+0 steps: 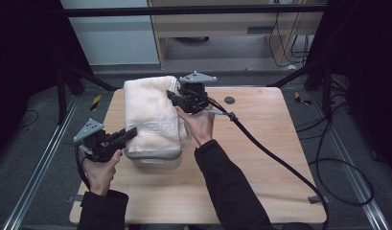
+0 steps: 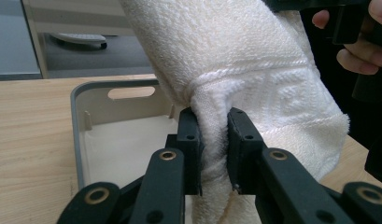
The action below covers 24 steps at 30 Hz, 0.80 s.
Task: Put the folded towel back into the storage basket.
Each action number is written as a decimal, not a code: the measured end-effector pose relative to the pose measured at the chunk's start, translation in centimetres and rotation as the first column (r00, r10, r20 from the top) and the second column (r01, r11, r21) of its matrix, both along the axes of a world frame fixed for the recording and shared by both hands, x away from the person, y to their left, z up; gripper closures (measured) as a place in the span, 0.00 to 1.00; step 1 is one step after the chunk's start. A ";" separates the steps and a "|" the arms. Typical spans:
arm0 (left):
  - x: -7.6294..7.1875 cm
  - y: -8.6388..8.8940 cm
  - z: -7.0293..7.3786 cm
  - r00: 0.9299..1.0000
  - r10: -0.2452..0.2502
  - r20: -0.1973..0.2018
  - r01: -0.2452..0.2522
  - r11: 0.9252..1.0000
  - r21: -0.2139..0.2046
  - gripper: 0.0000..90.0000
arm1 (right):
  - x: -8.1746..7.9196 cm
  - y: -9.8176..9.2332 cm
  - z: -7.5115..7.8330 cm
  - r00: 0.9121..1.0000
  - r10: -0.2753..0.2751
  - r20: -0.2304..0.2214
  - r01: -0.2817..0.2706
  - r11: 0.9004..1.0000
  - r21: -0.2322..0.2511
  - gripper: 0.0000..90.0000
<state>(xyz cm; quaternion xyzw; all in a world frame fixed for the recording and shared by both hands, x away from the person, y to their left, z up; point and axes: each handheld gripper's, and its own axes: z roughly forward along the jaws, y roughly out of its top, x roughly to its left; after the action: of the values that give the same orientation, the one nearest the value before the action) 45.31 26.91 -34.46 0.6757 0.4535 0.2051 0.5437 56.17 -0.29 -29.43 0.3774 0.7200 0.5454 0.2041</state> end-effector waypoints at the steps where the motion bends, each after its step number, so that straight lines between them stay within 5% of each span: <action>1: 0.0 0.1 0.0 1.000 0.002 -0.001 -0.002 1.000 0.001 0.85 | 0.1 0.1 -0.1 1.000 0.000 0.000 0.000 1.000 0.000 0.76; 24: 1.7 1.3 -2.0 0.997 0.050 -0.054 -0.049 0.998 0.025 0.85 | 1.9 1.9 -2.9 0.999 -0.011 -0.040 0.011 1.000 -0.001 0.76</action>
<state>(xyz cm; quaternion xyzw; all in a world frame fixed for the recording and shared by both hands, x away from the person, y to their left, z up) 47.00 28.18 -36.46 0.6760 0.4826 0.2052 0.5177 58.05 1.60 -32.31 0.3922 0.7221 0.5362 0.1931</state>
